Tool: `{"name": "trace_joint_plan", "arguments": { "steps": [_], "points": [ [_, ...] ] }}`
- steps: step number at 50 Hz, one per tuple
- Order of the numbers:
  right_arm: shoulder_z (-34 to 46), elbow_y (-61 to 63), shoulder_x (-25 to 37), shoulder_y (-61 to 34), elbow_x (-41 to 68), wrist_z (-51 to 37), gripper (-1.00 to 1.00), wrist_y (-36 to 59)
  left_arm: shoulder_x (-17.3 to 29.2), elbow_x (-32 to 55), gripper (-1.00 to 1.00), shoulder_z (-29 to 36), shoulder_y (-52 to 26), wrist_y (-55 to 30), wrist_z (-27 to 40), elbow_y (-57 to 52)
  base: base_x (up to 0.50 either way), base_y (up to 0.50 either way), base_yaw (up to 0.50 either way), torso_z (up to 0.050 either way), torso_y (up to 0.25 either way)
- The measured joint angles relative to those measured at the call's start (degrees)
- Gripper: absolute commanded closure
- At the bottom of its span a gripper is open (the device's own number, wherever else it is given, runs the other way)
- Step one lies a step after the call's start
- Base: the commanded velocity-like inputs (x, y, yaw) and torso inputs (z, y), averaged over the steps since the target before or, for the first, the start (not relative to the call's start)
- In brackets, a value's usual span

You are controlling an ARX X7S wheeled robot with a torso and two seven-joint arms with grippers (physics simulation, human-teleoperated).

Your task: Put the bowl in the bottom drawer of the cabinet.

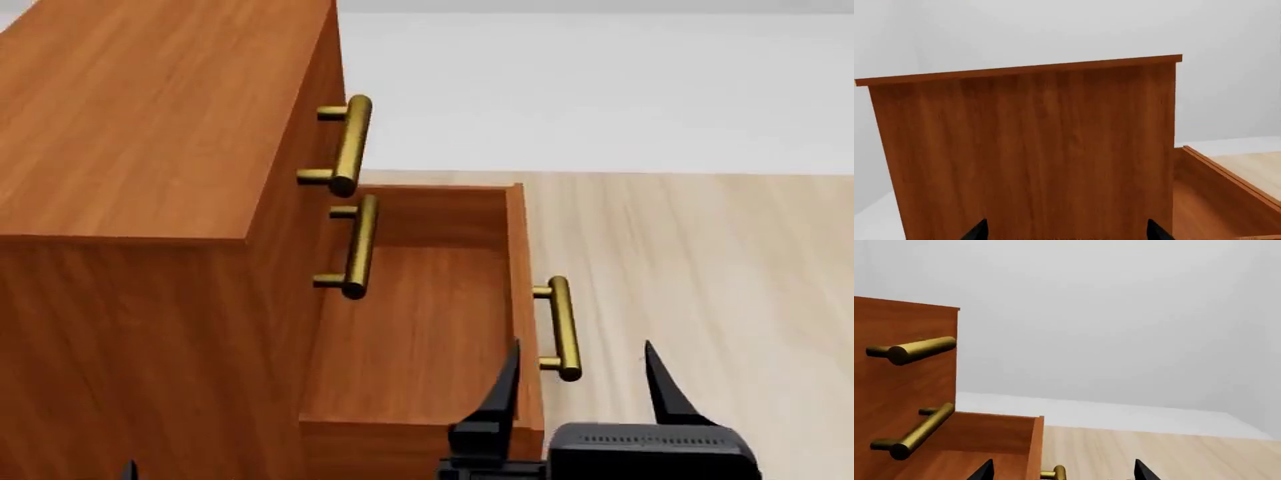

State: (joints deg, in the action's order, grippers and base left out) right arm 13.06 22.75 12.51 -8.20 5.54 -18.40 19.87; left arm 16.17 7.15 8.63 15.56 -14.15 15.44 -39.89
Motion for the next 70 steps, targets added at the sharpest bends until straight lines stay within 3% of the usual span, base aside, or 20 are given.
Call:
{"name": "trace_joint_plan", "arguments": {
  "steps": [24, 53, 70],
  "points": [
    [-0.21, -0.6, 0.43, -0.46, 1.01, -0.74, -1.0, 0.64, 1.02, -0.07, -1.0, 0.77, 1.49, 0.83, 0.95, -0.96, 0.37, 0.0, 0.0, 0.0, 0.0],
    [0.54, -0.97, 1.01, -0.33, 1.25, -1.73, -1.0, 1.06, 2.88, -0.71, -1.0, 0.5, 6.46, 2.79, 2.54, -3.24, 0.0, 0.0, 0.0, 0.0, 0.0],
    [-0.99, 7.2, 3.16, -0.19, 4.0, -1.99, -1.0, 10.59, 3.46, -0.66, -1.0, 0.32, 7.27, 3.87, 3.21, -3.22, 0.0, 0.0, 0.0, 0.0, 0.0]
  ]
}}
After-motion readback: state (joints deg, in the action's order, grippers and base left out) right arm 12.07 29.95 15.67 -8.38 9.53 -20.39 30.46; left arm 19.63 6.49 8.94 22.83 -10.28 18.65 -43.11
